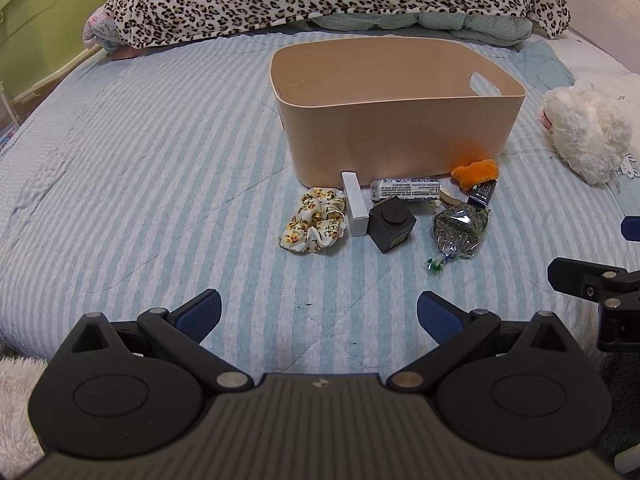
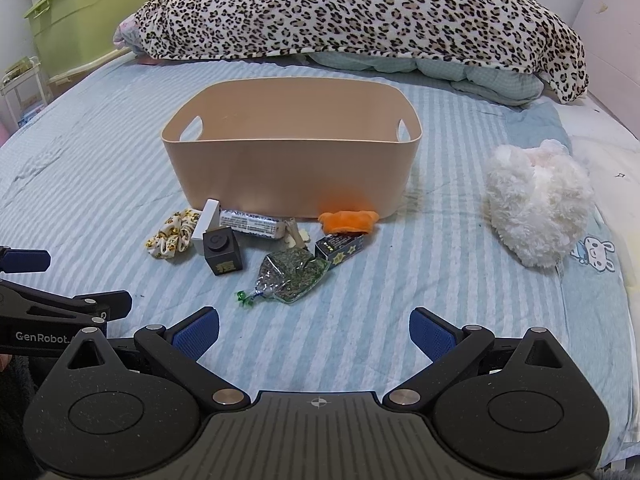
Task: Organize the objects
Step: 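Move both tools toward the items in front of the beige basket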
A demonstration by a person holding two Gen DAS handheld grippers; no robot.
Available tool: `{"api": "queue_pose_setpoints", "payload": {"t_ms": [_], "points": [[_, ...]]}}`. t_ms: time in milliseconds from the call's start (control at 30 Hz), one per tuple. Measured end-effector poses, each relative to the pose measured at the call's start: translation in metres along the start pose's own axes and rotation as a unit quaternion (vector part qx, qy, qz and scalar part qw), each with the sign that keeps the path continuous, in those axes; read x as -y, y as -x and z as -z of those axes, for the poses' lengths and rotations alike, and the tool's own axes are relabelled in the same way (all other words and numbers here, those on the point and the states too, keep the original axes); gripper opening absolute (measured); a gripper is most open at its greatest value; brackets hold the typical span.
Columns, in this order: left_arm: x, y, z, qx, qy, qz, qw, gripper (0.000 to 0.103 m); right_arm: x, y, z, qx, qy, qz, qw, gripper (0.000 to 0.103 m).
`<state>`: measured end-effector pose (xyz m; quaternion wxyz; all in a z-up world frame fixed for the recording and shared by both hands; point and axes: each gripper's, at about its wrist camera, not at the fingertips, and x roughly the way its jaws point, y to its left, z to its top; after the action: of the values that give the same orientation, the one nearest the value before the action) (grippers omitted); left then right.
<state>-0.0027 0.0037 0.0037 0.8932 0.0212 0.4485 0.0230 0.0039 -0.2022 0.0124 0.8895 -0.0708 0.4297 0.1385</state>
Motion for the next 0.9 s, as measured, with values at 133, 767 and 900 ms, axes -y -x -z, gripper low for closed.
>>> {"api": "queue_pose_setpoints", "payload": {"t_ms": [133,767,900], "points": [[0.0,-0.0004,-0.0002,0.0,-0.001,0.0,1.0,0.103,-0.0003,-0.0003,-0.0002,0.0,0.0,0.0,1.0,0.103],[-0.0019,-0.0011,-0.001,0.0,0.001,-0.005,1.0,0.103,-0.0038,-0.0033,-0.0007,-0.004,0.004,-0.001,1.0,0.103],[-0.0022,-0.0009,-0.0014,0.001,0.001,-0.006,1.0,0.103,-0.0036,-0.0032,-0.0005,-0.004,0.003,-0.001,1.0,0.103]]}}
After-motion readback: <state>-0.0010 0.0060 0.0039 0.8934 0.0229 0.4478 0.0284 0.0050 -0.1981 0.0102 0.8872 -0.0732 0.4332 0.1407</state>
